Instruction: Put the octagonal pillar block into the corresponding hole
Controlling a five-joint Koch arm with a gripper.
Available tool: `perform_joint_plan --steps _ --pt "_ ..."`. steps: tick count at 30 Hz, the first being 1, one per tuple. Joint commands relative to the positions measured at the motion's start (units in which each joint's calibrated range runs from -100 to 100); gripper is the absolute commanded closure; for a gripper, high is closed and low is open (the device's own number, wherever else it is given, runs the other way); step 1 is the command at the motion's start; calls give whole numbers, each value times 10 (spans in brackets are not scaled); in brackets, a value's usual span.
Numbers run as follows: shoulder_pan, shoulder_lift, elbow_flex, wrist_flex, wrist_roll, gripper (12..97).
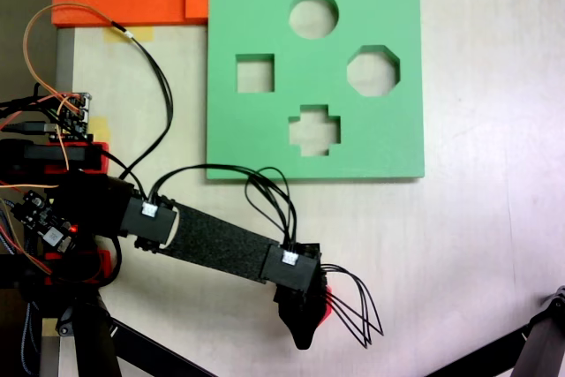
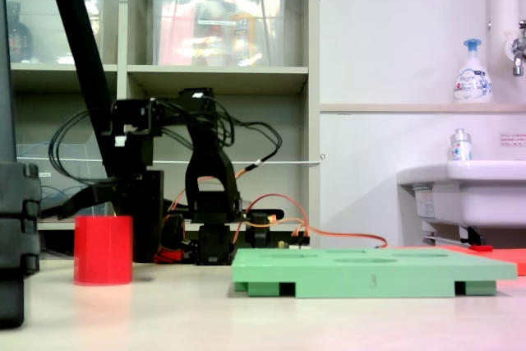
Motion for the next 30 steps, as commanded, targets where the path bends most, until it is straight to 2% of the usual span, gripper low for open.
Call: perform_joint_plan --steps 1,3,9,15,21,30 --pt "0 5 25 -24 -1 196" --pt "0 13 25 -24 -1 201" --pt "-5 19 4 -24 -1 466" --pt "-10 19 -18 -26 -1 625" --pt "-11 23 -25 -57 0 699" --pt "-10 -45 -24 -108 15 705"
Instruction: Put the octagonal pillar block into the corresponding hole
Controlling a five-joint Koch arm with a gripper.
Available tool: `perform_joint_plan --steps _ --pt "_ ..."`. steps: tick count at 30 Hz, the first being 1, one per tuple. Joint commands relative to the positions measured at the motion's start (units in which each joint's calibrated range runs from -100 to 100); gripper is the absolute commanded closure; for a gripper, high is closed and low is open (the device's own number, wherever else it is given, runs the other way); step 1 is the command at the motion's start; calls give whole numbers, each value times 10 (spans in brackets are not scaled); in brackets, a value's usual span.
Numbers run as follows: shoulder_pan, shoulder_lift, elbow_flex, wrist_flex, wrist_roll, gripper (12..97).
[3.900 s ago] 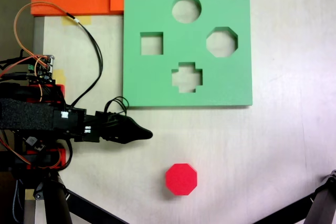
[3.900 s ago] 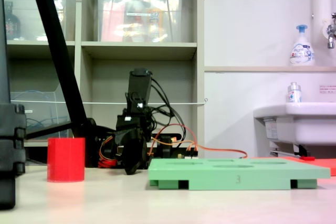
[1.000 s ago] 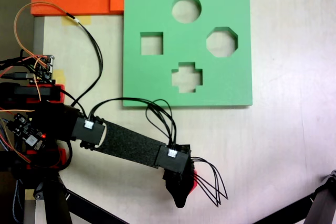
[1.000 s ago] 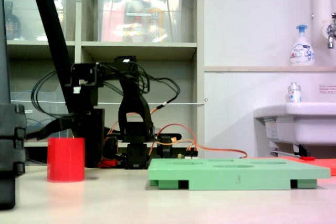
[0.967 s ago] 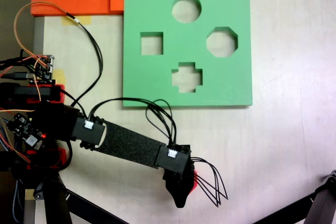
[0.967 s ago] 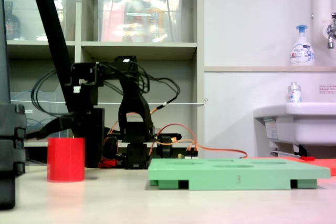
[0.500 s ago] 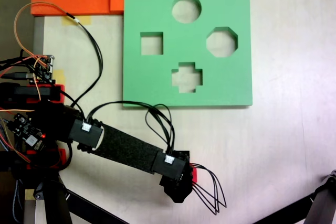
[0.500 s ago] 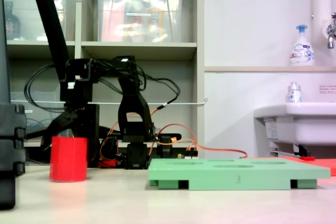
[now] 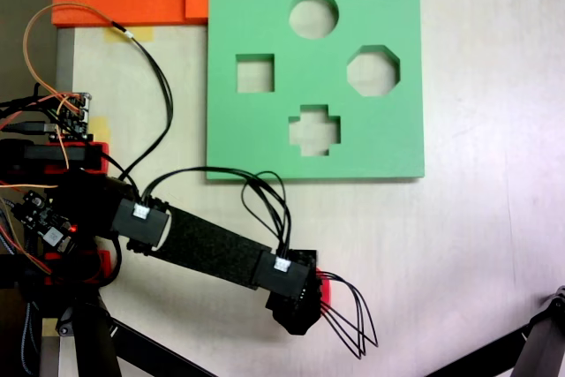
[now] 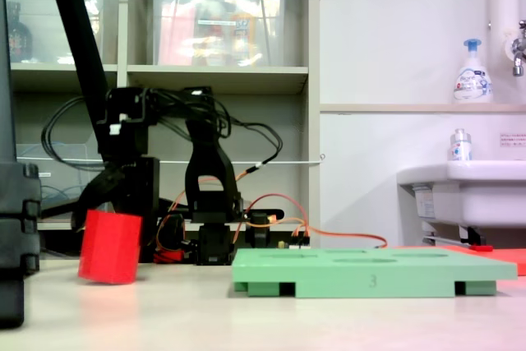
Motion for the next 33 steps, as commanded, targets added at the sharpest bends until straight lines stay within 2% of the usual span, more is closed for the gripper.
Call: perform_joint_plan --steps 1,8,16,21,25,28,33 --pt "0 -38 -6 -78 3 705" --pt "6 -151 -14 -78 22 703" --pt "32 -381 -17 -78 59 703" --pt "89 -514 -15 -78 118 703" --pt "153 -539 19 -78 194 702" --pt "195 -526 46 -78 240 702" --pt "243 -396 109 -78 277 697"
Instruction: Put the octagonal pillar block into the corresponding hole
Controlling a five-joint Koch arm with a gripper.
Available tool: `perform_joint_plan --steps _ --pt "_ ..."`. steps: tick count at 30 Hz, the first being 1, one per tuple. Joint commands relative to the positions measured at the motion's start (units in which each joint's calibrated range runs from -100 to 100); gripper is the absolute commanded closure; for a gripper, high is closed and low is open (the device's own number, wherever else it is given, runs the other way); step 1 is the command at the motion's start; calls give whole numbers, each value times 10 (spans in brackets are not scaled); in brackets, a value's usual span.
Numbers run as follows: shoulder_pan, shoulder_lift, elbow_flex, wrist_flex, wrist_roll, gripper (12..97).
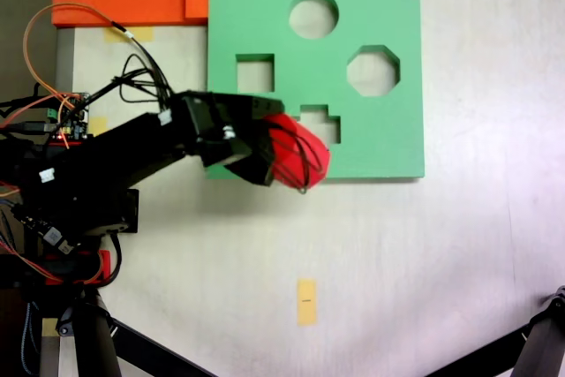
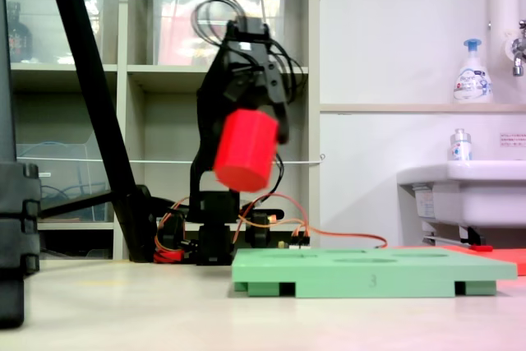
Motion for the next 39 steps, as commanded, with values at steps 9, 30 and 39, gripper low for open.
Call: perform_joint_plan --steps 9,30,39 --pt "29 293 201 -31 27 697" --pt "65 564 384 58 62 697" --pt "64 595 384 129 62 697"
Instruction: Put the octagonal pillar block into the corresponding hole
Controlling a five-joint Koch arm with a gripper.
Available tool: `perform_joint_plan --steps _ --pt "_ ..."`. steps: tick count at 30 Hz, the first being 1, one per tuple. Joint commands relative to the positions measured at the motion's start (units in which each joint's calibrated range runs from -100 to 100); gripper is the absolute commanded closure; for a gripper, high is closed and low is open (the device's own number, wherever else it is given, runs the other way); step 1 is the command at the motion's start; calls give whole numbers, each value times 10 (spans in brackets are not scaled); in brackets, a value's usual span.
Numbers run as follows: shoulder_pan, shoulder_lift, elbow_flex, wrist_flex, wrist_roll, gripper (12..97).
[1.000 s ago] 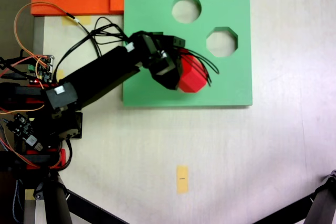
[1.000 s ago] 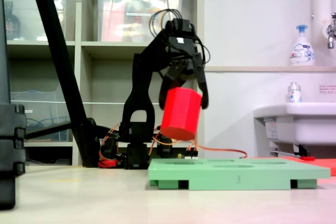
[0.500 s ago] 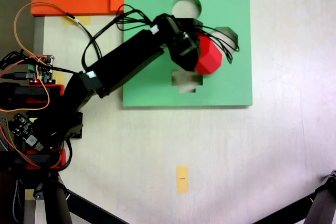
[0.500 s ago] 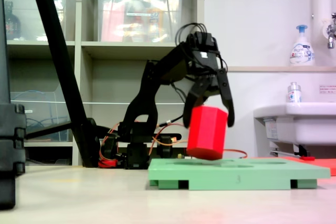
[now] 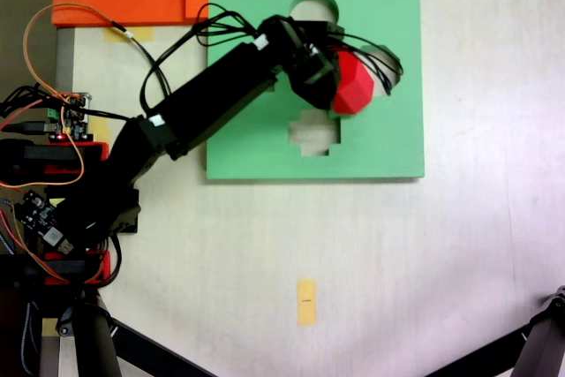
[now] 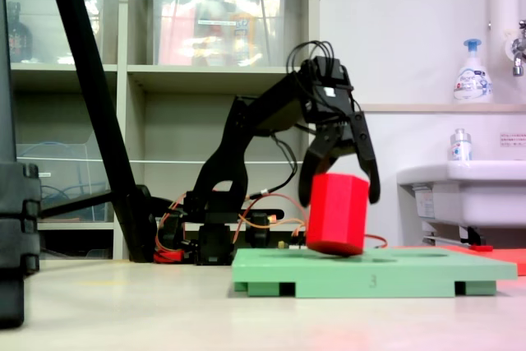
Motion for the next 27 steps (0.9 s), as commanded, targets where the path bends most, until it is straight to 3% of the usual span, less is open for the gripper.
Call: perform_joint_plan --steps 1,27 --pt "1 4 30 72 5 697" --pt "-17 78 93 222 -21 633"
